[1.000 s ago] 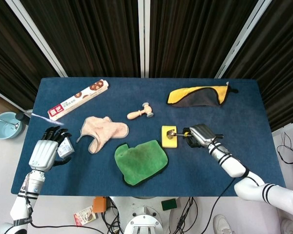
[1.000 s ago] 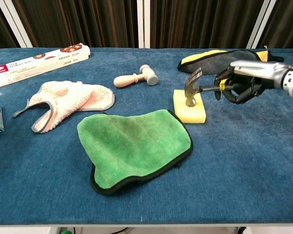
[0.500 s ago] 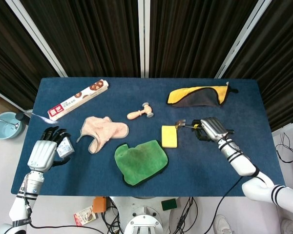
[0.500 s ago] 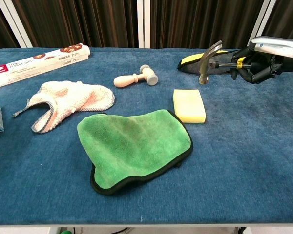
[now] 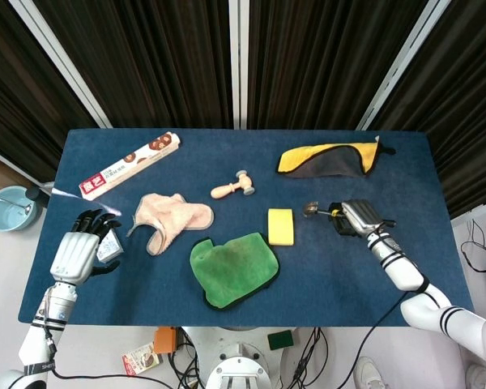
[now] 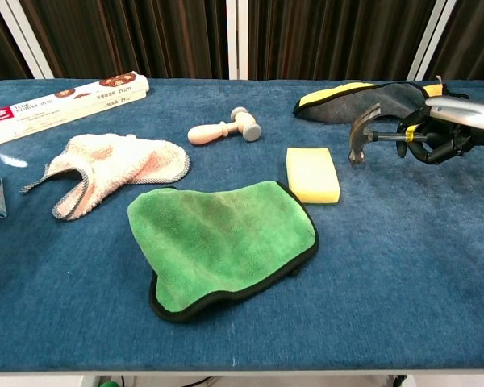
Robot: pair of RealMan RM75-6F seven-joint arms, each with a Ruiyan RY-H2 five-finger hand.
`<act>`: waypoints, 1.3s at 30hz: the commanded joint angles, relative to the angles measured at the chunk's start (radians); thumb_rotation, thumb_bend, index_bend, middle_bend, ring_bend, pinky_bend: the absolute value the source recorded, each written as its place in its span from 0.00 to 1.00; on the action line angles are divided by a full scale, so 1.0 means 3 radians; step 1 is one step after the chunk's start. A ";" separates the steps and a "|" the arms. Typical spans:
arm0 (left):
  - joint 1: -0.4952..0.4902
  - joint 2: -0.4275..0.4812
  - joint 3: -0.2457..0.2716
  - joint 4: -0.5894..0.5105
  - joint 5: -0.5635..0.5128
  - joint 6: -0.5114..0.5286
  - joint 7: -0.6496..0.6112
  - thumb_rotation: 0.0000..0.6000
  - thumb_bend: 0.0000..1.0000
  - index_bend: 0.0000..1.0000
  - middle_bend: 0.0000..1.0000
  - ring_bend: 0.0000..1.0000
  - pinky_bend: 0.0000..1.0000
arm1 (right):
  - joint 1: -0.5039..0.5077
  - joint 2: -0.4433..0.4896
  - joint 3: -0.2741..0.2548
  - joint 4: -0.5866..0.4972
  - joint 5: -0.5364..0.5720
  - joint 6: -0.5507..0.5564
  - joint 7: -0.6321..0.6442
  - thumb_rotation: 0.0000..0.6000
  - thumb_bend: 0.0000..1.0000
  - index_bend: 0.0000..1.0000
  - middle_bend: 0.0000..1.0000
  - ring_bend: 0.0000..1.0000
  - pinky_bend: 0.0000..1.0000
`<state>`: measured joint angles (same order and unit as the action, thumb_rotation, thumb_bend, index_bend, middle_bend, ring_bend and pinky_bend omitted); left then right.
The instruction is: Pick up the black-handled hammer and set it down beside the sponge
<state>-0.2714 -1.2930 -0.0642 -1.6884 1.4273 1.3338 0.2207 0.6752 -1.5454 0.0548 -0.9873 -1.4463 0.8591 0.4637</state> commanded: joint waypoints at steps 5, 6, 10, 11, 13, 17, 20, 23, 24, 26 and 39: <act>-0.0013 -0.0003 -0.0004 -0.0017 -0.0015 -0.0017 0.0030 1.00 0.09 0.28 0.18 0.08 0.11 | 0.0022 -0.0137 -0.0058 0.0194 -0.0159 0.0089 0.0211 1.00 0.88 0.63 0.56 0.52 0.46; -0.0012 0.0000 -0.0004 -0.0018 -0.0017 -0.0015 0.0031 1.00 0.09 0.28 0.18 0.08 0.11 | 0.0015 -0.0150 -0.0060 0.0221 -0.0171 0.0119 0.0232 1.00 0.79 0.55 0.51 0.47 0.41; -0.0006 0.0013 -0.0002 -0.0012 -0.0018 -0.0006 0.0017 1.00 0.09 0.28 0.18 0.08 0.11 | -0.0020 -0.0150 -0.0042 0.0258 -0.0161 0.0192 0.0281 1.00 0.34 0.28 0.30 0.23 0.19; -0.0003 0.0015 -0.0001 -0.0007 -0.0018 -0.0004 0.0009 1.00 0.09 0.28 0.18 0.08 0.11 | -0.0033 -0.0137 -0.0036 0.0252 -0.0152 0.0208 0.0290 1.00 0.25 0.22 0.25 0.16 0.15; -0.0001 0.0016 0.0000 0.0003 -0.0019 -0.0002 -0.0001 1.00 0.09 0.28 0.18 0.08 0.11 | -0.0053 -0.0100 -0.0033 0.0225 -0.0144 0.0226 0.0298 1.00 0.15 0.15 0.19 0.09 0.09; 0.0001 0.0029 0.0007 0.0029 -0.0024 -0.0011 -0.0014 1.00 0.09 0.28 0.18 0.08 0.11 | -0.0108 0.0034 -0.0032 0.0094 -0.0115 0.0266 0.0219 1.00 0.04 0.07 0.13 0.03 0.05; 0.0009 0.0057 0.0000 0.0037 -0.0032 0.0002 -0.0023 1.00 0.09 0.28 0.18 0.08 0.11 | -0.0175 0.0186 -0.0017 -0.0056 -0.0084 0.0352 0.0108 1.00 0.02 0.03 0.11 0.01 0.05; 0.0030 0.0112 -0.0014 0.0036 -0.0047 0.0039 -0.0031 1.00 0.09 0.28 0.18 0.08 0.11 | -0.0293 0.0409 0.0024 -0.0279 -0.0042 0.0548 -0.0017 1.00 0.03 0.02 0.11 0.01 0.05; 0.0042 0.0145 -0.0020 0.0032 -0.0054 0.0058 -0.0033 1.00 0.09 0.28 0.18 0.08 0.11 | -0.0358 0.0518 0.0049 -0.0392 -0.0010 0.0651 -0.0099 1.00 0.03 0.02 0.12 0.01 0.05; 0.0069 0.0214 -0.0033 0.0017 -0.0079 0.0095 -0.0039 1.00 0.09 0.28 0.18 0.08 0.11 | -0.0501 0.0728 0.0097 -0.0626 0.0087 0.0841 -0.0322 1.00 0.09 0.03 0.15 0.02 0.05; 0.0335 0.0602 -0.0009 -0.0205 -0.0043 0.0437 -0.0193 1.00 0.09 0.28 0.18 0.08 0.11 | -0.1579 0.1790 0.0011 -0.1865 0.0329 0.1938 -0.0610 1.00 0.17 0.03 0.13 0.02 0.07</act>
<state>-0.1803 -1.1190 -0.0721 -1.7420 1.4053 1.4542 0.1691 0.2543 -1.0424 0.0743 -1.5172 -1.3423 1.3890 0.2566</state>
